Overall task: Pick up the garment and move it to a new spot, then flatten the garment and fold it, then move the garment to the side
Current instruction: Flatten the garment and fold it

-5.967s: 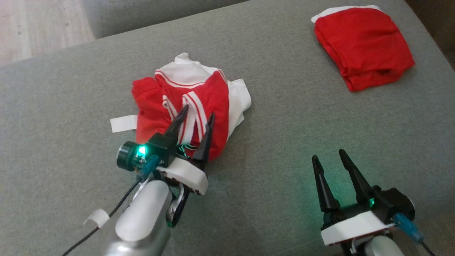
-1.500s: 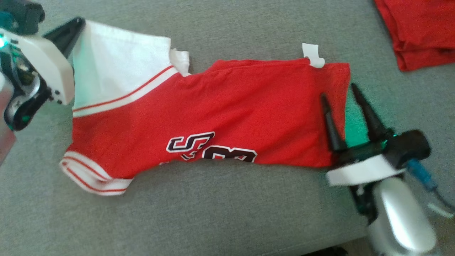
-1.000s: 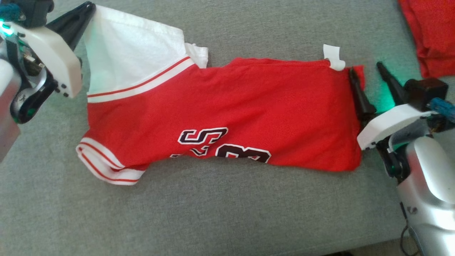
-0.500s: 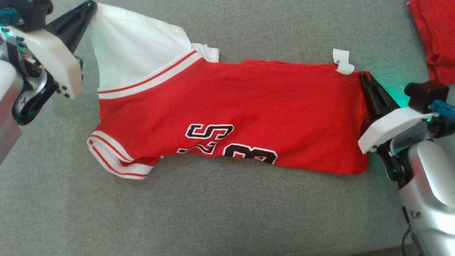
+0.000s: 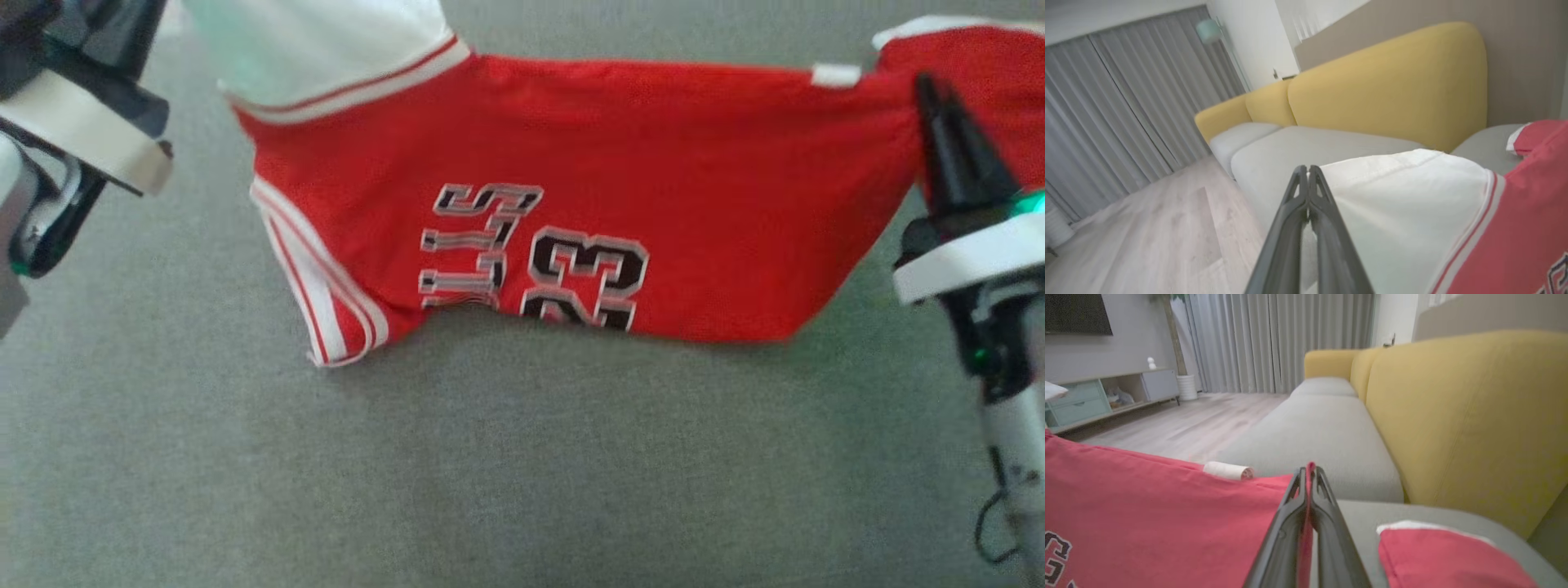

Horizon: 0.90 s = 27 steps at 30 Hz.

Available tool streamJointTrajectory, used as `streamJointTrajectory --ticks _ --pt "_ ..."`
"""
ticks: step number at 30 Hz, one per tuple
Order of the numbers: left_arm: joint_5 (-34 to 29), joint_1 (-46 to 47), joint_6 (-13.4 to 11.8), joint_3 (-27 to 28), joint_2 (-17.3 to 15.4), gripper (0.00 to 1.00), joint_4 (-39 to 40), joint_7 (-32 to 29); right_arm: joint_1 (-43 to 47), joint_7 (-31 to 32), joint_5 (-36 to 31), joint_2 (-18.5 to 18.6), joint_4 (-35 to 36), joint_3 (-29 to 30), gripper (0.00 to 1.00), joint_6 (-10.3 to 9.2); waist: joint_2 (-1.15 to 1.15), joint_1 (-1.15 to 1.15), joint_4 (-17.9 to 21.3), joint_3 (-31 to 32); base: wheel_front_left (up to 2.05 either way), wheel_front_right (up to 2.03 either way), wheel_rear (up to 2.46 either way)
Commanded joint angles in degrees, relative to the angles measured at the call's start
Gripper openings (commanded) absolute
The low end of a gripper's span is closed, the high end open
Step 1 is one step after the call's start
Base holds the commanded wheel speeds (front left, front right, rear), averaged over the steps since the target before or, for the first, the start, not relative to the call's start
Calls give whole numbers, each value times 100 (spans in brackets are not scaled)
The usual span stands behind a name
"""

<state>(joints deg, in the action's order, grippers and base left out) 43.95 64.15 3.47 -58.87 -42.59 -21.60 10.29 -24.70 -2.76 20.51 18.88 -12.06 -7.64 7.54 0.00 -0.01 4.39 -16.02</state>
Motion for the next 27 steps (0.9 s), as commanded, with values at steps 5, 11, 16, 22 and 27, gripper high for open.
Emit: streamJointTrajectory --ticks 5,11,16,22,27 --pt "-80 389 -275 626 -544 0 705 256 -489 157 -41 368 550 161 0 -5 0 1 -78 730 0 0 0" --pt "-48 604 -463 936 -925 0 1415 218 -963 413 39 709 954 275 0 -5 0 1 -107 1034 0 0 0" --pt "-94 930 -525 1113 -1219 0 1822 -6 -1516 616 56 971 1275 283 0 -5 0 1 -91 1137 0 0 0" --pt "-212 1510 -421 1201 -1194 0 1835 -298 -2309 848 2 1157 1232 19 0 -5 0 1 -146 1036 0 0 0" --pt "-517 2044 -218 1077 -988 0 1354 -520 -3021 886 -43 1172 718 -308 0 -5 0 1 -283 583 0 0 0"
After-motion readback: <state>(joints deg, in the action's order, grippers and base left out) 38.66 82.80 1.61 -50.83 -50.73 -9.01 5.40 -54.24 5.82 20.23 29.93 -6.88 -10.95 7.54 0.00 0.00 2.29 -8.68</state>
